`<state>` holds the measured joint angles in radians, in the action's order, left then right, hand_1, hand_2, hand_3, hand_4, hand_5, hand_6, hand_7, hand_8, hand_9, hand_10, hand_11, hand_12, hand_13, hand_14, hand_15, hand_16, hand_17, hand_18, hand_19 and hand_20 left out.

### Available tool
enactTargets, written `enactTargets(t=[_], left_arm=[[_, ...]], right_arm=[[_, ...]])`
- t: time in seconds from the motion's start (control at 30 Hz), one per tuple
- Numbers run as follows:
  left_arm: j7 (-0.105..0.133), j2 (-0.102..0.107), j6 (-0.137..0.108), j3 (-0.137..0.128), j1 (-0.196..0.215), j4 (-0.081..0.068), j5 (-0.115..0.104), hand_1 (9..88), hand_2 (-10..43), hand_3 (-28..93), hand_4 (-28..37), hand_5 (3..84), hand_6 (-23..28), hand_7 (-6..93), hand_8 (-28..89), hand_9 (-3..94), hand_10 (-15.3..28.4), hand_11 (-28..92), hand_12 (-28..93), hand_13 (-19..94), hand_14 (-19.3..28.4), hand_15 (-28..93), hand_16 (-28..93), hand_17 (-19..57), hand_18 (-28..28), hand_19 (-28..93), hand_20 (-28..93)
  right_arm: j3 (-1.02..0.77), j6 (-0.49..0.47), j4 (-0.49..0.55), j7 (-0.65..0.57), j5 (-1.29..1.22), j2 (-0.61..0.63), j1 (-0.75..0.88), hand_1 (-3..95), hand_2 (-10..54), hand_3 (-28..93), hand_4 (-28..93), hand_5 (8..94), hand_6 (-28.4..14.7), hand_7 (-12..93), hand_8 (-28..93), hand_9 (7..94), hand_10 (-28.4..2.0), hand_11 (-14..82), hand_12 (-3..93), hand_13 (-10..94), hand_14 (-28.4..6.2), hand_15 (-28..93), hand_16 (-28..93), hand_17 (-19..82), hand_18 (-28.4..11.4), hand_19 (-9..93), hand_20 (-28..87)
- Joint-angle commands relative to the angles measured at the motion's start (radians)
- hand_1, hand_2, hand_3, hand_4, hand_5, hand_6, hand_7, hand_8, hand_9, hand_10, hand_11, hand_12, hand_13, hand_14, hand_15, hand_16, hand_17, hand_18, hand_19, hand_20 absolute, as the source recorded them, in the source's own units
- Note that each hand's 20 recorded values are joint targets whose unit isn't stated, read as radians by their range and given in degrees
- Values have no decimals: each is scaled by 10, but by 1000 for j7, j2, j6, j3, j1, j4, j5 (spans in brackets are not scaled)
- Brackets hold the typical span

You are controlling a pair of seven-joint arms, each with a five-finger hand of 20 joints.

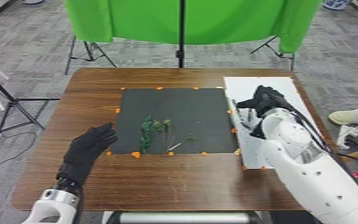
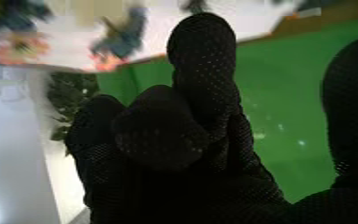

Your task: Arrange flowers

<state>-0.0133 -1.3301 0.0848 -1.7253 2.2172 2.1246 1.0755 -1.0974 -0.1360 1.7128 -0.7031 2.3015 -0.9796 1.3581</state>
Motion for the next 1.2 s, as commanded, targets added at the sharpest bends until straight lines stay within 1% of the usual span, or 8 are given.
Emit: enactTargets(t=[0.03, 0.1, 0.27, 0.5, 0.6, 0.67, 0.9, 1.2], left_arm=[[-16, 4, 9, 0, 13, -5, -7, 228, 54, 650, -283, 434, 87, 52, -44, 387, 140, 162, 109, 273, 189, 275, -23, -5, 149, 199, 191], [-14, 2, 5, -2, 16, -1, -3, 228, 52, 651, -283, 434, 87, 51, -44, 387, 140, 161, 109, 273, 189, 274, -23, -4, 150, 199, 191], [-10, 2, 8, -1, 1, -9, -3, 228, 51, 652, -283, 434, 87, 53, -43, 387, 140, 160, 110, 273, 187, 272, -23, -4, 149, 198, 191], [-11, -4, 9, -1, 2, -8, 0, 238, 41, 651, -279, 435, 87, 52, -43, 386, 139, 159, 110, 273, 189, 271, -23, -3, 149, 197, 190], [-11, -6, 11, -2, 4, -8, 1, 241, 39, 651, -277, 435, 87, 51, -44, 386, 140, 160, 110, 272, 189, 272, -22, -3, 149, 196, 190], [-12, -6, 8, -2, 3, -8, -1, 243, 38, 650, -276, 434, 88, 50, -44, 386, 140, 159, 110, 273, 188, 272, -23, -4, 149, 195, 190], [-11, -8, 5, -6, 13, -5, -7, 243, 38, 646, -273, 432, 88, 50, -43, 386, 139, 159, 110, 273, 187, 272, -23, -4, 149, 196, 191], [-7, -14, 8, -7, 18, -2, -6, 243, 37, 646, -272, 434, 87, 52, -43, 386, 139, 161, 110, 273, 187, 272, -22, -4, 149, 196, 191]], right_arm=[[39, -107, -49, -34, 42, -13, 6, 270, -95, 588, -178, 691, -73, 90, -74, 886, -133, 400, 254, 922, -41, 582, 328, 681, -104, 932, 539], [54, -93, -61, -15, 46, -20, 6, 265, -95, 586, -182, 691, -75, 89, -74, 886, -135, 398, 253, 923, -41, 577, 328, 681, -101, 932, 529], [139, -64, -99, 36, 139, -16, -22, 260, -95, 578, -210, 717, -70, 99, -74, 895, -132, 399, 248, 931, -40, 574, 324, 691, -98, 932, 512], [214, -34, -151, 48, 207, -29, -28, 366, -95, 640, -256, 787, -41, 162, -80, 917, -115, 425, 246, 937, -30, 617, 303, 715, -97, 932, 556], [204, -23, -159, 37, 171, -35, -15, 520, -95, 533, -197, 828, -32, 186, 119, 933, -105, 446, 242, 937, -27, 661, 278, 730, -101, 932, 600], [192, -8, -161, 40, 173, -35, -2, 565, -95, 529, -182, 851, -23, 215, 159, 937, -103, 461, 237, 937, -27, 684, 266, 735, -102, 932, 613], [153, 48, -114, 60, 153, -22, 23, 573, -95, 591, -168, 855, -15, 272, 204, 937, -93, 489, 234, 937, -23, 705, 263, 741, -109, 932, 636], [45, 245, 66, 80, 74, -33, 116, 544, -95, 644, -96, 856, -33, 308, 210, 937, -88, 518, 235, 937, -24, 728, 271, 747, -112, 932, 674]])
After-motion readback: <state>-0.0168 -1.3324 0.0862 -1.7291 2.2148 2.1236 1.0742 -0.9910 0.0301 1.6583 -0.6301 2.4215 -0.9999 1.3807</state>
